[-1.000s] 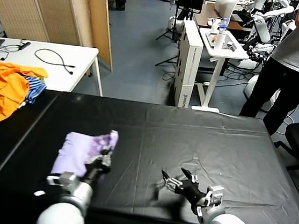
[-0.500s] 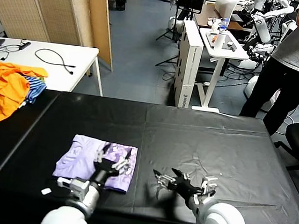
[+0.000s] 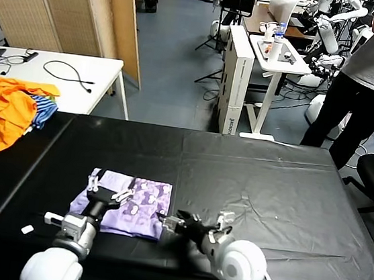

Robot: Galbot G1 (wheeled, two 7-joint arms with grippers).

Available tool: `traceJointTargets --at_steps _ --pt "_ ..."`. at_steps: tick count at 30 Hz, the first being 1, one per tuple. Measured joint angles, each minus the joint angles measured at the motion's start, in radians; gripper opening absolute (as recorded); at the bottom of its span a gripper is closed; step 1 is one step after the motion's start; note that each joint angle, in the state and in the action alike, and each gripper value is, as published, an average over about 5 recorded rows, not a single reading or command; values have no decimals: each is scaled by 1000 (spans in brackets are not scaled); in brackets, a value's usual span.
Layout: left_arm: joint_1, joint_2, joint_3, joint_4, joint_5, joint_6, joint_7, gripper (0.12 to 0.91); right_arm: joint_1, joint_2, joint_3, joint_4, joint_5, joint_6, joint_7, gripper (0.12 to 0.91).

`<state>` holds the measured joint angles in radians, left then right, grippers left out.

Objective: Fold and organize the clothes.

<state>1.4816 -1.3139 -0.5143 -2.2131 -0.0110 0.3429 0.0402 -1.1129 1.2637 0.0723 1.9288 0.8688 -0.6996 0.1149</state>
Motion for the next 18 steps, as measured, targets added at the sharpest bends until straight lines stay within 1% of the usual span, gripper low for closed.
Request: traceJointTargets --at_steps 3,4,5,6,7,10,11,13,18 --pt "6 9 -17 -3 -3 -1 -2 907 7 13 -13 -23 -14 4 -11 644" --pt "6 11 -22 -4 -5 -2 -2 907 7 15 -15 -27 -18 5 -14 568" --pt "7 14 -27 -4 -7 -2 -3 907 6 16 -15 -29 -21 6 -16 512" --pt "7 17 -32 -5 -9 -3 -4 907 5 17 -15 -31 -24 6 -17 455" --pt "7 19 -36 -5 -11 -3 -4 907 3 16 -14 -31 -25 7 -18 380" --pt "5 23 -46 -4 -14 -4 -5 907 -6 9 -2 -25 -28 4 -13 212" --pt "5 24 -49 -3 -15 -5 -6 907 -10 4 4 -20 -28 -3 -9 178" --pt "5 26 -56 -1 -16 -6 -6 907 -19 -9 20 -6 -27 -20 2 149" --pt "2 33 -70 13 -17 -13 -7 907 -38 -65 79 34 -28 -36 35 145"
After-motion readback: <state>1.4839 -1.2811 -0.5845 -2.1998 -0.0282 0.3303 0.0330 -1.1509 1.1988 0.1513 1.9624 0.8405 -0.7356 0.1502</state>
